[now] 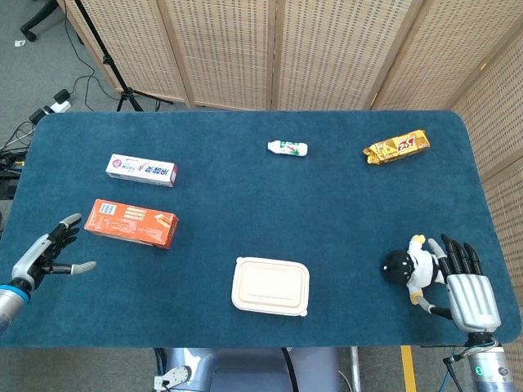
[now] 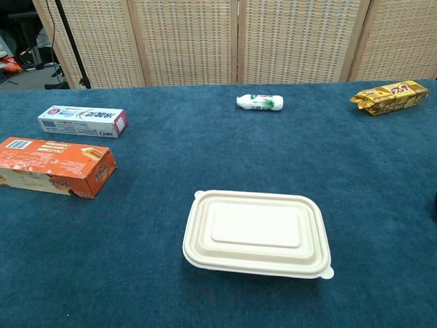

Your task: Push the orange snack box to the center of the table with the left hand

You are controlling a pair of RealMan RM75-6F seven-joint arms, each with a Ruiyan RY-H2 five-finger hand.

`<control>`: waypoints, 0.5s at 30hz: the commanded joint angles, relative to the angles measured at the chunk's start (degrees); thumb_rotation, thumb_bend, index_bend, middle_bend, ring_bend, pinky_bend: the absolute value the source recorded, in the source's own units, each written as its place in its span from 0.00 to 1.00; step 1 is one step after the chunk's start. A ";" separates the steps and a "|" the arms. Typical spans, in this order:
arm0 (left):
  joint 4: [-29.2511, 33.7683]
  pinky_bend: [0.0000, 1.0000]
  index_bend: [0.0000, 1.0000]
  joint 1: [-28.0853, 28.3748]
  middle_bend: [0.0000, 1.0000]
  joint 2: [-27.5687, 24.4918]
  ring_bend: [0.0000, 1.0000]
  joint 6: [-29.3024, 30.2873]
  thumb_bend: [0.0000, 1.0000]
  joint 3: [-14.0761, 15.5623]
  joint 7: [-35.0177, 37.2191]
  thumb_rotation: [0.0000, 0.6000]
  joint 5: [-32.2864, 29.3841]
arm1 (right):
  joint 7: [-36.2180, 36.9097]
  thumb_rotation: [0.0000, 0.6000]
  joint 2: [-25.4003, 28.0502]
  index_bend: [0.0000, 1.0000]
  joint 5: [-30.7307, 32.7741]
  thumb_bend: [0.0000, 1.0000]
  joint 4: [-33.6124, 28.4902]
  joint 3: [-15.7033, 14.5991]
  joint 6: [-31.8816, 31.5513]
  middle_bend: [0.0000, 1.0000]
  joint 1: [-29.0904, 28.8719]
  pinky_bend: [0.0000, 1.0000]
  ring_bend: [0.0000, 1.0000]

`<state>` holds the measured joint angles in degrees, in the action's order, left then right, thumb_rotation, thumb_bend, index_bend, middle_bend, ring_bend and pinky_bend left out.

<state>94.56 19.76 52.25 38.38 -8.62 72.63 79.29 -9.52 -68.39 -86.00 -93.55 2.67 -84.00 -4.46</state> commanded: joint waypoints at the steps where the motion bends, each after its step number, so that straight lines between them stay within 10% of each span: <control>1: -8.20 0.00 0.00 5.14 0.00 -1.79 0.00 -8.36 0.01 0.45 17.48 1.00 6.97 | -0.25 1.00 -0.08 0.02 -0.01 0.05 0.02 -0.05 0.18 0.00 -0.08 0.00 0.00; 15: -22.91 0.00 0.00 11.51 0.00 2.12 0.00 -8.04 0.01 9.66 37.47 1.00 15.81 | -0.58 1.00 -0.52 0.02 0.09 0.05 0.27 0.00 0.26 0.00 -0.17 0.00 0.00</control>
<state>73.21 30.06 53.17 30.45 -0.59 108.16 94.08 -10.09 -68.90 -85.90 -93.28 2.66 -83.74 -4.63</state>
